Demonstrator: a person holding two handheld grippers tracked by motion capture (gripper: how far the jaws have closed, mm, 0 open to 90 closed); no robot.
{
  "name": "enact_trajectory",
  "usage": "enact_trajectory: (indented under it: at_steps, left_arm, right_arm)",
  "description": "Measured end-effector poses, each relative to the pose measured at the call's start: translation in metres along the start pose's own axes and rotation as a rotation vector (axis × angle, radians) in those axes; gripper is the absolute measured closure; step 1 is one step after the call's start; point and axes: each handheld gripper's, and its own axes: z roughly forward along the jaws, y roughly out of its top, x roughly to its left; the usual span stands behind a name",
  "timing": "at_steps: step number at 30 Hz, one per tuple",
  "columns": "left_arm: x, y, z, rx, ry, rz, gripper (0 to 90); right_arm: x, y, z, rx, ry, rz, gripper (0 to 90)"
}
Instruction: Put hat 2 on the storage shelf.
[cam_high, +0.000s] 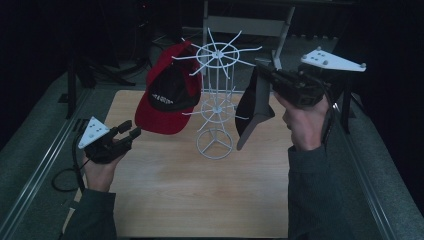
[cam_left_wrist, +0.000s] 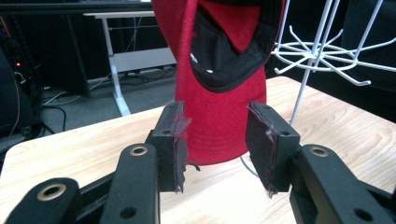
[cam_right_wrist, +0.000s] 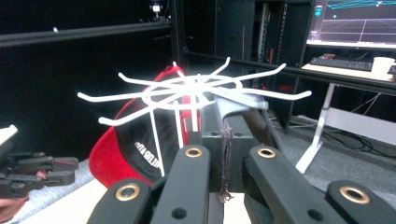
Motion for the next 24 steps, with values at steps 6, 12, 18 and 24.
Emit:
enact_trajectory:
  at_steps: [6,12,18,24]
  left_arm:
    - [0.001,0.000,-0.001,0.001,0.002,0.000,58.6]
    - [0.001,-0.001,0.000,0.002,0.000,-0.002,58.6]
    - [0.001,0.000,0.000,-0.001,-0.001,-0.002,58.6]
    - [0.001,0.000,0.000,-0.002,-0.002,-0.001,58.1]
  right_arm:
    - [0.008,-0.005,0.011,0.033,-0.038,-0.048,88.7]
    - [0.010,-0.009,0.022,0.057,-0.042,-0.052,87.8]
    - [0.005,-0.018,0.031,0.087,-0.032,-0.030,74.8]
    - [-0.003,-0.026,0.027,0.075,-0.014,0.021,58.3]
